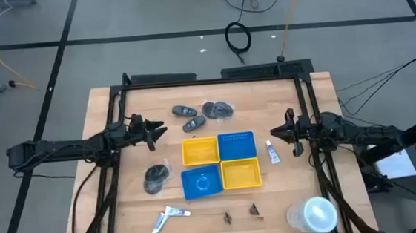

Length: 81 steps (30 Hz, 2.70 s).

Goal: Pick & Place Travel size toiletries

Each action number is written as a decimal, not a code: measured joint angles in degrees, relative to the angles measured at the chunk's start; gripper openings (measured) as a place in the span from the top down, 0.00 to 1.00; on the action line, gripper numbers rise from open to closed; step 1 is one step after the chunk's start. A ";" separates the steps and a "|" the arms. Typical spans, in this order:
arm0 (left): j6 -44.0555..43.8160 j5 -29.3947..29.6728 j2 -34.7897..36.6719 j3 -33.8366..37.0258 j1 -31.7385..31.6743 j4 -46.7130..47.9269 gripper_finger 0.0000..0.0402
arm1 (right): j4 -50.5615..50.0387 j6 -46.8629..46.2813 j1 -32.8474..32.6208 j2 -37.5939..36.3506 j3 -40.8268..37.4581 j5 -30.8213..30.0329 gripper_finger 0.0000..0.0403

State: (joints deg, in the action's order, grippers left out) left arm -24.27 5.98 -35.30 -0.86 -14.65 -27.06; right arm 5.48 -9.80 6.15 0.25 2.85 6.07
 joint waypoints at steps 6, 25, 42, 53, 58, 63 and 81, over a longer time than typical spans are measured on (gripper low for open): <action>-0.02 -0.01 -0.01 0.00 0.02 0.01 0.54 | 0.00 -0.02 0.00 0.00 -0.02 0.00 0.91; 0.00 -0.02 -0.01 0.00 0.00 0.01 0.54 | 0.01 -0.01 0.00 0.00 -0.02 0.01 0.91; -0.02 0.00 -0.01 0.02 0.00 0.01 0.54 | 0.00 -0.01 0.00 -0.02 0.00 0.00 0.91; 0.00 -0.02 -0.01 0.00 0.02 0.01 0.54 | 0.09 0.00 0.00 0.00 0.00 0.00 0.91; 0.00 -0.02 0.01 0.01 0.00 -0.01 0.54 | 0.44 -0.01 0.00 0.00 -0.01 -0.02 0.91; 0.00 -0.01 0.00 0.02 0.02 -0.01 0.54 | 4.37 -0.02 0.00 -0.02 -0.02 0.00 0.91; -0.33 0.09 -0.01 0.00 0.00 -3.69 0.54 | -16.17 -17.97 -0.59 19.31 12.28 -2.63 0.98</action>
State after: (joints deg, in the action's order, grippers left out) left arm -24.60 6.07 -35.31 -0.86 -14.65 -30.75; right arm -10.69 -27.77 5.57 19.56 15.13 3.44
